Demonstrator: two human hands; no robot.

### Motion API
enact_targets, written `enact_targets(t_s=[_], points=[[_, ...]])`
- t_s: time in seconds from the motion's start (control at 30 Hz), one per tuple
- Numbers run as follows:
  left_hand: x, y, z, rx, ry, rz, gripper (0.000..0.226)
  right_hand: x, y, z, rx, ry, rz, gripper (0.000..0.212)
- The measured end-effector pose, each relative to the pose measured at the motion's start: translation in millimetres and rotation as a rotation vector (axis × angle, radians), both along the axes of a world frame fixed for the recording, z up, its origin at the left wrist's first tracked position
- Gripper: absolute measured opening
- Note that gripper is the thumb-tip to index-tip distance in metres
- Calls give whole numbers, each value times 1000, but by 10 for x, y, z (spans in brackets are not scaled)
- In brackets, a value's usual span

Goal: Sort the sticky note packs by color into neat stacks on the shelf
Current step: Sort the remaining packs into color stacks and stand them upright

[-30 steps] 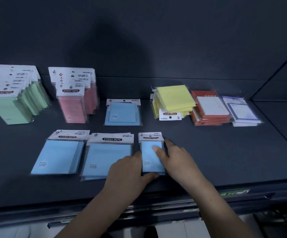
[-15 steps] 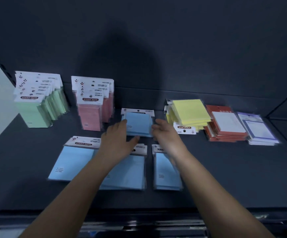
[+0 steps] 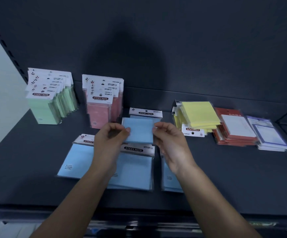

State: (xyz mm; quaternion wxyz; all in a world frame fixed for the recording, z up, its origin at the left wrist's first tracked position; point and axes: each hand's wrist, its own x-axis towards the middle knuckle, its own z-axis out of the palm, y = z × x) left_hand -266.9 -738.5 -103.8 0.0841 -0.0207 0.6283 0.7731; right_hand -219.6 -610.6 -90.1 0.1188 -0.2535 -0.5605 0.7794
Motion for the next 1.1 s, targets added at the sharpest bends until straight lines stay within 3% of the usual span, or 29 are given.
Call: enact_targets(t_s=[0.23, 0.43, 0.53, 0.67, 0.8, 0.9, 1.03, 1.1], points=[[340, -354, -72, -227, 74, -222, 31, 408, -100, -24, 360, -69, 255, 29], [502, -362, -226, -666, 399, -228, 18, 488, -188, -104, 758, -147, 353, 28], [575, -362, -261, -900, 529, -229, 47, 473, -201, -99, 951, -179, 382, 36], [605, -359, -282, -1016, 482, -249, 63, 464, -203, -86, 1111, -221, 413, 41], [599, -348, -275, -1003, 475, -273, 58, 453, -218, -93, 1127, -228, 437, 42], [594, -340, -240, -817, 405, -282, 34, 442, -232, -111, 1068, -198, 415, 40], [531, -354, -105, -486, 238, -156, 38, 408, -255, -102, 938, -142, 359, 35], [475, -415, -29, -452, 264, -99, 36, 352, -305, -83, 851, -96, 345, 33]])
